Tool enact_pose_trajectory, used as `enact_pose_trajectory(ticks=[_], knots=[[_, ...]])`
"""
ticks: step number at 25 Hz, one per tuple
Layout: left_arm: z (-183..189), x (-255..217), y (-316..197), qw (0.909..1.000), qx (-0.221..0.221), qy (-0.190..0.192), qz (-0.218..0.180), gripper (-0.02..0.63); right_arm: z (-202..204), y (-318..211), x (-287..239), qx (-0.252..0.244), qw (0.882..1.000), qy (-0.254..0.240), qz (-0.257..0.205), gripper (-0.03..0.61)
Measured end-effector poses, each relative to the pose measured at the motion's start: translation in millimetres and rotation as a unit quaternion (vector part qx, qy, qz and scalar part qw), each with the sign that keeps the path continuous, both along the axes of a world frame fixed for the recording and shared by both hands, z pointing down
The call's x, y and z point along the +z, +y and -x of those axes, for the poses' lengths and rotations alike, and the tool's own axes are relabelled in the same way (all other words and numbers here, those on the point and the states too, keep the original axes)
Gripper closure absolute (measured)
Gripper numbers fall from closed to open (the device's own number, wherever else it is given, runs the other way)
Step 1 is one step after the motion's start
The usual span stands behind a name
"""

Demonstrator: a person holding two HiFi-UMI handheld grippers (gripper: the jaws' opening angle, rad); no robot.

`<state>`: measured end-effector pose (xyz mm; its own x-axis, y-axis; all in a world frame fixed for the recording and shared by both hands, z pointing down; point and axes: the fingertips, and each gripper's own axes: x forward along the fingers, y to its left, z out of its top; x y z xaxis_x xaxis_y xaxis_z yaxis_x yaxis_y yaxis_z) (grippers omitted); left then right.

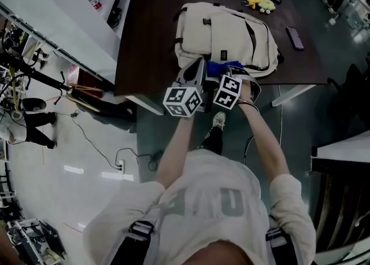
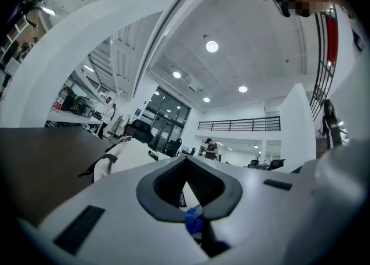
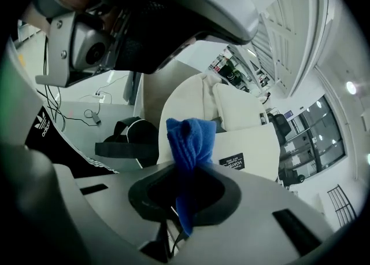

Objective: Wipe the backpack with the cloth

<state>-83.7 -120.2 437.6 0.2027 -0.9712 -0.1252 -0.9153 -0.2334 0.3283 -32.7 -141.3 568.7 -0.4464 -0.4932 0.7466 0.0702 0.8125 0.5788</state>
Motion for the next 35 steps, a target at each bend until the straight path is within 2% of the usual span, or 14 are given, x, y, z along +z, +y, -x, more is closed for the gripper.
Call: enact_pose_trajectory(ticks=[5,8,14,16,19,23,26,28,31,35], knots=[[-5,-5,-13,0.9999,0.007,0.003,-0.008,0.612,0,-2,-5,-0.020,1.000,0.000,0.021,0.537],[-7,-8,-29,0.9999,0.011,0.000,-0.011,0.612,-1,-27,-31,-0.014,0.999,-0.030,0.013,0.537],[-15,-17,-85,0.9997,0.014,0.007,-0.020,0.612,-10,-144,-110,0.006,0.997,-0.041,-0.069,0.537],[-19,-20,-110,0.9997,0.013,0.007,-0.021,0.612,-11,-188,-125,0.009,0.996,-0.033,-0.084,0.537],[-22,-19,-152,0.9998,0.010,-0.014,-0.010,0.612,-8,-247,-136,0.014,0.996,-0.023,-0.089,0.537],[-9,-11,-195,0.9996,-0.010,-0.018,0.019,0.612,4,-309,-132,0.020,0.997,-0.019,-0.078,0.537],[4,-3,-212,0.9989,-0.023,-0.008,0.041,0.612,16,-334,-119,0.020,0.998,-0.020,-0.061,0.537],[7,2,-216,0.9983,-0.028,-0.009,0.050,0.612,25,-338,-106,0.017,0.999,-0.023,-0.044,0.537],[5,8,-220,0.9973,-0.036,-0.030,0.057,0.612,36,-334,-86,0.009,0.999,-0.026,-0.026,0.537],[6,10,-222,0.9973,-0.037,-0.031,0.056,0.612,38,-327,-71,0.005,0.999,-0.025,-0.024,0.537]])
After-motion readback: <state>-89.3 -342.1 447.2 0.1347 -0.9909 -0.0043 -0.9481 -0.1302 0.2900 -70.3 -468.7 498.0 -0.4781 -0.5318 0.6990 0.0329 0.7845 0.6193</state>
